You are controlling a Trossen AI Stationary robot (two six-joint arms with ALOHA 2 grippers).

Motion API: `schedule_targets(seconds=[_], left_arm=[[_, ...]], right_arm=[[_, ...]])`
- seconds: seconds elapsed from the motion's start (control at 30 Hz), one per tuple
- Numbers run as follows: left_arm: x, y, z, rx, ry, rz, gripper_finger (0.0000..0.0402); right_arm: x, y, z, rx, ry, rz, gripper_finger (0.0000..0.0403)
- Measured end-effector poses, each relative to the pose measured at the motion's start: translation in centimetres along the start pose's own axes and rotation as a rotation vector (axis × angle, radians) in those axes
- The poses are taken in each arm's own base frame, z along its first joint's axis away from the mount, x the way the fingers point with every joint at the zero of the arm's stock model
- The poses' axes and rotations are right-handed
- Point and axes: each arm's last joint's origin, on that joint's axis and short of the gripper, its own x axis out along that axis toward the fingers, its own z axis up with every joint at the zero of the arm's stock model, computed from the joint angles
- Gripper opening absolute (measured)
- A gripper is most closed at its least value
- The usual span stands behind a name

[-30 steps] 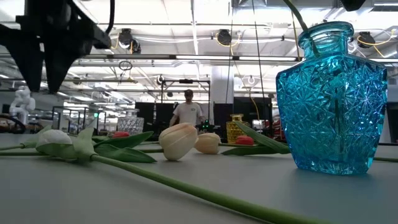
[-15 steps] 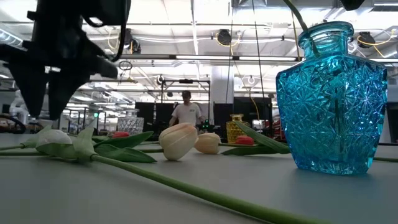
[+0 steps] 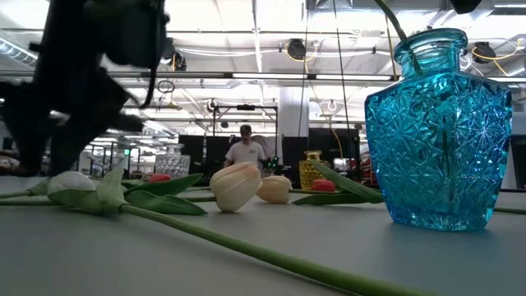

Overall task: Sort flowers into vase by color
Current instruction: Put the top white tulip into the blue vase

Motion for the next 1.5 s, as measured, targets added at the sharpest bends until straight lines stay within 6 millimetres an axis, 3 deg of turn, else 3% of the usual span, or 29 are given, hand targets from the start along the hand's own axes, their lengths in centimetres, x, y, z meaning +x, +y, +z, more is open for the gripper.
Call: schedule_targets(seconds=[0.17, 0.4, 0.73, 0.97, 1.5], left_arm=[[1.3, 0.0, -0.1, 0.045, 0.045, -0.039, 0.0148], [0.8, -1.0, -0.3, 0.075, 0.045, -0.193, 0.0148], [-0.3, -0.5, -0.1, 0.078, 0.052, -0.245, 0.0148], [-0.9, -1.2, -0.2, 0.061, 0.063, -0.346, 0.0148], [-0.7, -1.6, 1.4, -0.039, 0.049, -0.342, 0.0148]], right_arm=[[0.0, 0.0, 0.0, 0.066, 0.0, 0.0, 0.0011], [0.0, 0.0, 0.0, 0.127, 0.0, 0.0, 0.0011], [0.0, 0.0, 0.0, 0.19, 0.0, 0.0, 0.0011], [0.0, 0.0, 0.0, 0.182, 0.0, 0.0, 0.0011], [0.0, 0.3, -0.1, 0.19, 0.057, 0.092, 0.0011]])
